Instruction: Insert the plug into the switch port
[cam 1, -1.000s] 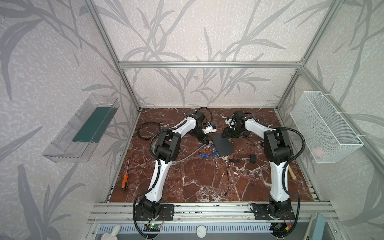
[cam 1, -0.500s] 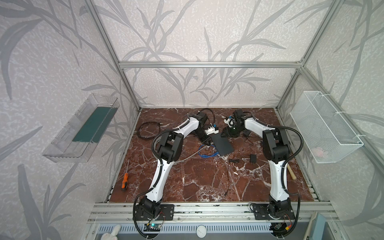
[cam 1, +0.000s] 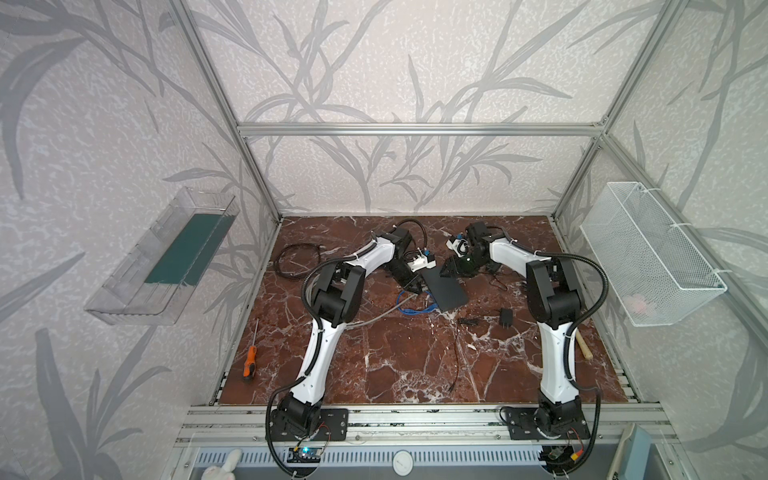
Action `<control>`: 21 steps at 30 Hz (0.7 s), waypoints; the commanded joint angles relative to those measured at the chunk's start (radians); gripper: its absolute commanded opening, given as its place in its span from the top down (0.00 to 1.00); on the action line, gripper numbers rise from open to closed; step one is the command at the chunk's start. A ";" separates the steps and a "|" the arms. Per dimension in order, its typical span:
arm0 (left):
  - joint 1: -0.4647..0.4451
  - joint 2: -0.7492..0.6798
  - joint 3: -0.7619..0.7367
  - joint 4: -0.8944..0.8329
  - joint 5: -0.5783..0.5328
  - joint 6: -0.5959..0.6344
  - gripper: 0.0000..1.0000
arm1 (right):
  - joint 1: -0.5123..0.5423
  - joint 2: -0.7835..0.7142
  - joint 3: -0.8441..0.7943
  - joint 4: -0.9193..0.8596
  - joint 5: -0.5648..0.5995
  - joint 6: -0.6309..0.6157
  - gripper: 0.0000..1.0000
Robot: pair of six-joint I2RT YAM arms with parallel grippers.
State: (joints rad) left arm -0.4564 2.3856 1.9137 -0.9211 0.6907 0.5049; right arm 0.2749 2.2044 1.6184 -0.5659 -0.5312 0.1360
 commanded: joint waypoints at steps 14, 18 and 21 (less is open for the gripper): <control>-0.003 -0.064 -0.023 0.064 0.067 -0.050 0.98 | 0.004 0.011 -0.074 -0.070 -0.014 0.029 0.44; -0.001 -0.065 -0.028 0.070 0.030 -0.061 0.98 | 0.006 0.006 -0.083 -0.072 -0.013 0.026 0.45; -0.002 -0.061 -0.022 0.074 0.030 -0.065 0.98 | 0.004 0.004 -0.088 -0.074 -0.014 0.022 0.45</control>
State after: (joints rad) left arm -0.4538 2.3795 1.8954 -0.8848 0.7063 0.4400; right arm 0.2699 2.1891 1.5787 -0.5392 -0.5457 0.1493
